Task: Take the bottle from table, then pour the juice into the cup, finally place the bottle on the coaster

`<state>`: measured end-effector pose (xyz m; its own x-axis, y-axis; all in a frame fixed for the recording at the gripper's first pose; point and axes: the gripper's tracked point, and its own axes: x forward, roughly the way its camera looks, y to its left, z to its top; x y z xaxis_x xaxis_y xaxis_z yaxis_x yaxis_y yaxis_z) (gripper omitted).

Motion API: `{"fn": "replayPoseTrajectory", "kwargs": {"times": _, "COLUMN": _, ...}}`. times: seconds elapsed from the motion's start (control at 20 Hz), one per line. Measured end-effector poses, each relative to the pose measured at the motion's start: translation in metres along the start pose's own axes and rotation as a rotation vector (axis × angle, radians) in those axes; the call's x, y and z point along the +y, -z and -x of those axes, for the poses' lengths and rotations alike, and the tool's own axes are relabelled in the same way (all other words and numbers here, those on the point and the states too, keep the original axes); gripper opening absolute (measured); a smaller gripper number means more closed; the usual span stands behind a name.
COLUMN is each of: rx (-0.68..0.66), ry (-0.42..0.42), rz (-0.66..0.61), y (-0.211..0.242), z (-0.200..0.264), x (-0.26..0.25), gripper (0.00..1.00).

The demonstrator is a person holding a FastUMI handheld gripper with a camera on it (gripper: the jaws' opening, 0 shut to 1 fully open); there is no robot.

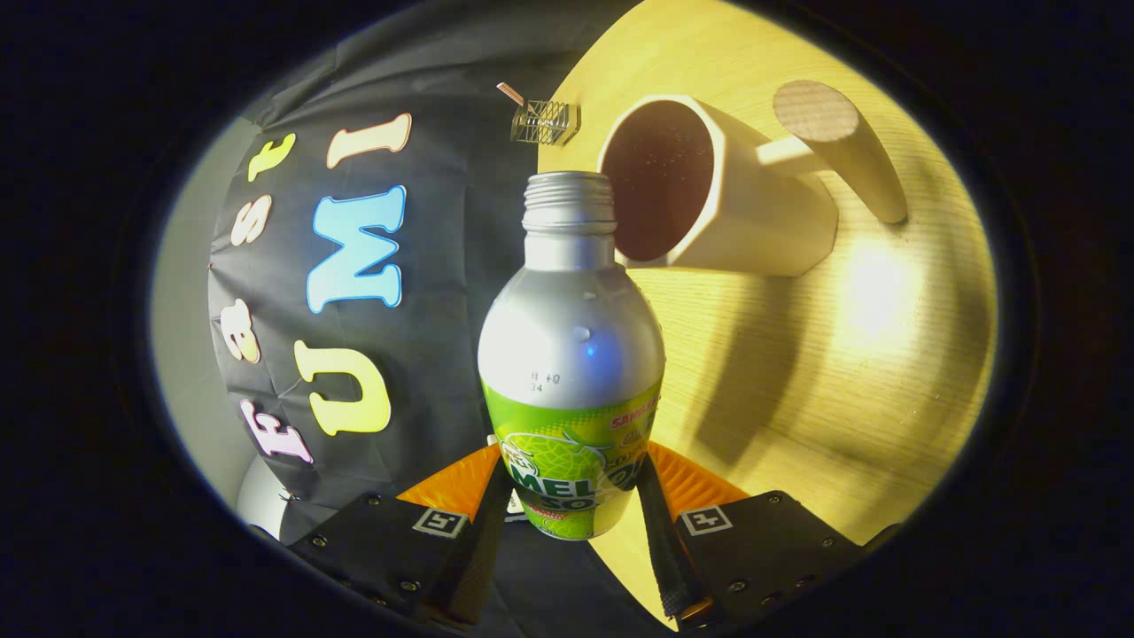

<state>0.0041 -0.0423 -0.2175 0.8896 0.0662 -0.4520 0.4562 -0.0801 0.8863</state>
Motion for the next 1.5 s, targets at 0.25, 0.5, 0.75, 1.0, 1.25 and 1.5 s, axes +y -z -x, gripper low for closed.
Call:
{"fn": "replayPoseTrajectory", "kwargs": {"times": 0.25, "rx": 0.028, "ry": 0.000, "rz": -0.065, "y": 0.006, "z": 0.002, "x": 0.004, "gripper": 0.73}}
{"fn": "replayPoseTrajectory", "kwargs": {"times": 0.5, "rx": 0.053, "ry": -0.006, "rz": -0.111, "y": 0.011, "z": 0.004, "x": 0.009, "gripper": 0.73}}
{"fn": "replayPoseTrajectory", "kwargs": {"times": 0.75, "rx": 0.068, "ry": -0.007, "rz": -0.151, "y": 0.012, "z": 0.006, "x": 0.013, "gripper": 0.73}}
{"fn": "replayPoseTrajectory", "kwargs": {"times": 1.0, "rx": 0.080, "ry": -0.004, "rz": -0.199, "y": 0.013, "z": 0.006, "x": 0.019, "gripper": 0.73}}
{"fn": "replayPoseTrajectory", "kwargs": {"times": 1.25, "rx": 0.090, "ry": -0.005, "rz": -0.217, "y": 0.014, "z": 0.007, "x": 0.019, "gripper": 0.73}}
{"fn": "replayPoseTrajectory", "kwargs": {"times": 1.5, "rx": 0.095, "ry": -0.002, "rz": -0.234, "y": 0.013, "z": 0.006, "x": 0.018, "gripper": 0.73}}
